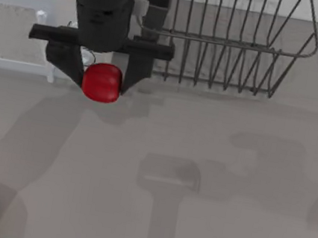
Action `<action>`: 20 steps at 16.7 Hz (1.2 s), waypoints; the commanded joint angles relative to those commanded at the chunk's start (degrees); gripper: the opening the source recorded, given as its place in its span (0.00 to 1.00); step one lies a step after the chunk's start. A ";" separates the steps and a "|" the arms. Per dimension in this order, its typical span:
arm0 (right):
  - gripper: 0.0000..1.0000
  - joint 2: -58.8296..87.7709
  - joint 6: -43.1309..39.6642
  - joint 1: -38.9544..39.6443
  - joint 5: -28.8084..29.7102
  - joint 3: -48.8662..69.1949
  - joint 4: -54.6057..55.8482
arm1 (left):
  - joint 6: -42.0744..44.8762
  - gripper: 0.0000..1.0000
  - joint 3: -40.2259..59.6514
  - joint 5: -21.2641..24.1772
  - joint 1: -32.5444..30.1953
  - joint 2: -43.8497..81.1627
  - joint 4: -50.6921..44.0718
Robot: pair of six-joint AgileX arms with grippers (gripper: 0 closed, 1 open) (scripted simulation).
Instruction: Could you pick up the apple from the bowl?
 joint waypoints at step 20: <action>1.00 0.00 0.00 0.00 0.00 0.00 0.00 | 0.15 0.00 -21.68 0.02 0.12 2.42 24.13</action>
